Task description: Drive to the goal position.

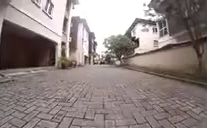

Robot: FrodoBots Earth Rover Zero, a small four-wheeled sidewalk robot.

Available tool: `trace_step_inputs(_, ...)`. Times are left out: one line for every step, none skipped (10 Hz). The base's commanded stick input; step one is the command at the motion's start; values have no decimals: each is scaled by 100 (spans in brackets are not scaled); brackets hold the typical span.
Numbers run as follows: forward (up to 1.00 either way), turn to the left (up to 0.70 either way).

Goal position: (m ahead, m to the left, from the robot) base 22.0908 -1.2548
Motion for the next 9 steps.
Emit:
trace_step_inputs(70, 0)
trace_step_inputs(70, 0)
trace_step_inputs(70, 0)
trace_step_inputs(70, 0)
trace_step_inputs(70, 0)
trace_step_inputs(70, 0)
trace_step_inputs(70, 0)
trace_step_inputs(70, 0)
trace_step_inputs(70, 0)
